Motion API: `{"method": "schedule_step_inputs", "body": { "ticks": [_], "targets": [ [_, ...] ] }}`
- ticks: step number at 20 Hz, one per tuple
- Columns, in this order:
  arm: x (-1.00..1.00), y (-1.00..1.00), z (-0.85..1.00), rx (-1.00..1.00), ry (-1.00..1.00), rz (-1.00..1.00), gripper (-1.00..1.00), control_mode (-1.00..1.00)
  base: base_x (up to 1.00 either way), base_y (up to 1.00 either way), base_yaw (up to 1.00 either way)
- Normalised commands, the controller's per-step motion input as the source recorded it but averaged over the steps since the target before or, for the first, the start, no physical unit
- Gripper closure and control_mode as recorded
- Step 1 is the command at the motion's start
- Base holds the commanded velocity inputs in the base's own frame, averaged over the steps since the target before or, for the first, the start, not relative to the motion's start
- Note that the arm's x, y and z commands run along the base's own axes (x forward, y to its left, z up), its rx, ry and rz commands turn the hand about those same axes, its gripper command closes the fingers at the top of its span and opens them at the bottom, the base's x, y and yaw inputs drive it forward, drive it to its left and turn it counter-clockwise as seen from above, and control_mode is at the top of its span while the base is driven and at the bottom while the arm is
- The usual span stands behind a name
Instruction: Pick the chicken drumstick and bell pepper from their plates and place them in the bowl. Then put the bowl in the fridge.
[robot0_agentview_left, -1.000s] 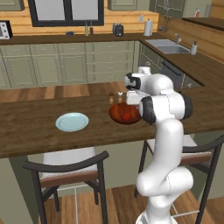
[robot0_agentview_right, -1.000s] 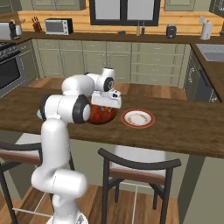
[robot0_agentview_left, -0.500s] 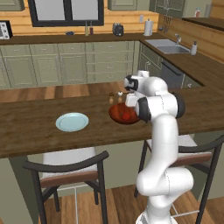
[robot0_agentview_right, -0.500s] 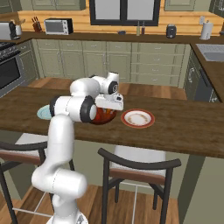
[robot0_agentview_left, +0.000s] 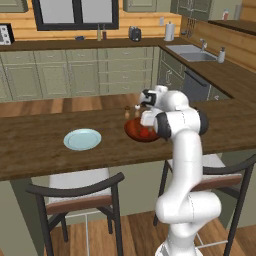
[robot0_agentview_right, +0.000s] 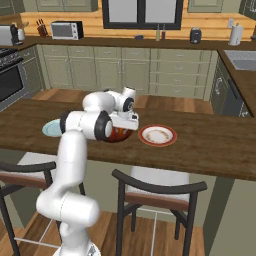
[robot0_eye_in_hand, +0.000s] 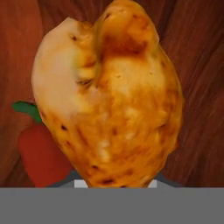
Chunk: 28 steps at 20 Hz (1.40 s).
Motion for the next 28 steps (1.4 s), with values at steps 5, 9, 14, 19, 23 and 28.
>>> {"method": "schedule_step_inputs", "body": {
  "ticks": [5, 9, 14, 19, 23, 28],
  "targets": [
    [0.2, 0.06, -0.22, 0.0, 0.0, 0.05, -1.0, -1.0, 0.0, 0.0, 0.0],
    [0.01, 0.01, -0.09, 0.0, 0.0, 0.04, -1.0, -1.0, 0.0, 0.0, 0.0],
    [0.0, 0.09, 0.04, 0.0, 0.0, 0.02, -1.0, -1.0, 0.0, 0.0, 0.0],
    [-0.01, 0.29, 0.18, 0.0, -0.03, 0.02, -1.0, -1.0, 0.0, 0.0, 0.0],
    [-0.43, 0.46, 0.49, -0.08, -0.17, 0.0, -1.0, -1.0, 0.0, 0.0, 0.0],
    [-0.41, 0.22, 0.18, -0.13, -0.14, 0.0, -1.0, -1.0, 0.0, 0.0, 0.0]
  ]
}}
